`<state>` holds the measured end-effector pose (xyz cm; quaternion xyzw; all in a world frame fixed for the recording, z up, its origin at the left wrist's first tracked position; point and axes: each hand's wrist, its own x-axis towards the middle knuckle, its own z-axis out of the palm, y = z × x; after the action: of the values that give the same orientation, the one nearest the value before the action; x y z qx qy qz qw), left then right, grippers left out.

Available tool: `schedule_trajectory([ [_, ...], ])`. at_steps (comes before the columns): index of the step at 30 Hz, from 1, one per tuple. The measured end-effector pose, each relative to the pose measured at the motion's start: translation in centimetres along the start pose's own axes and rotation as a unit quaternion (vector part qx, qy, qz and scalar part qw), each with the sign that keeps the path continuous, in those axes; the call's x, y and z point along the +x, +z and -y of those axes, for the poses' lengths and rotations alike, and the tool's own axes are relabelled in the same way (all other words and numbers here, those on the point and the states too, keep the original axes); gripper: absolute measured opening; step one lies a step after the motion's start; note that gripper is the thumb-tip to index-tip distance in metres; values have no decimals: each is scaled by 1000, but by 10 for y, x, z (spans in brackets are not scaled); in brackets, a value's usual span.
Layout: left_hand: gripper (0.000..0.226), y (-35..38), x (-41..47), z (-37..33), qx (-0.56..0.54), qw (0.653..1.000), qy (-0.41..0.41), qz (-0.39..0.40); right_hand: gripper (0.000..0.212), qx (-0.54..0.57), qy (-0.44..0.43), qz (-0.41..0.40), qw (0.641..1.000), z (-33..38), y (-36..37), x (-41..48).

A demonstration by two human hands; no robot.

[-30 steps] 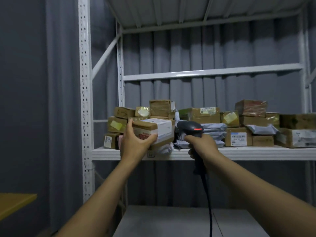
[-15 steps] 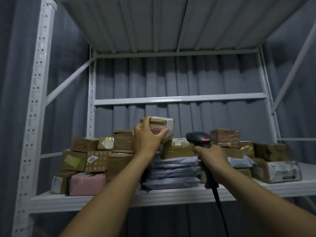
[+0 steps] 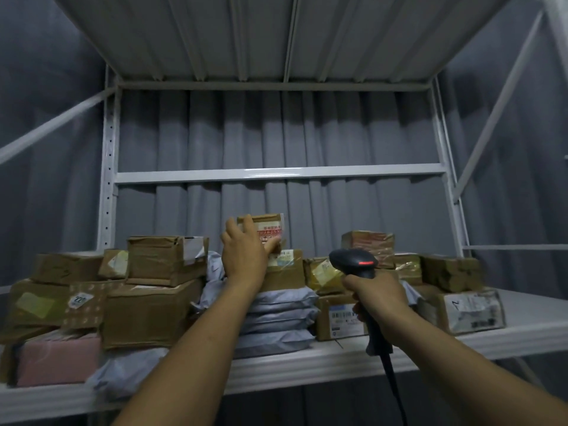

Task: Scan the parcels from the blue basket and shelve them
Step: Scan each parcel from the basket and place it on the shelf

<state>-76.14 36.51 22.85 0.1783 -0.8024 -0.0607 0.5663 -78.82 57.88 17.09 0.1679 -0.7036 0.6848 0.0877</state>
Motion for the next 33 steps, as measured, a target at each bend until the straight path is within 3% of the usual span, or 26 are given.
schedule_trajectory([
  [5,70,11,-7,14,134,982,131,25,14,-1,7,10,1000,-6,-3,4],
  [13,70,-3,-13,11,177,973,129,67,15,-12,-8,35,999,1,1,-17],
  [19,54,-32,-43,15,155,973,168,32,24,-33,-40,37,998,5,-5,-59],
  [22,51,-44,-84,22,125,978,163,48,19,-61,-47,45,996,-8,-11,-94],
  [26,54,-50,-165,40,99,979,129,123,15,-131,-45,51,989,-45,-18,-152],
  [33,54,-39,-346,101,69,962,82,252,10,-176,34,135,974,-158,-14,-252],
])
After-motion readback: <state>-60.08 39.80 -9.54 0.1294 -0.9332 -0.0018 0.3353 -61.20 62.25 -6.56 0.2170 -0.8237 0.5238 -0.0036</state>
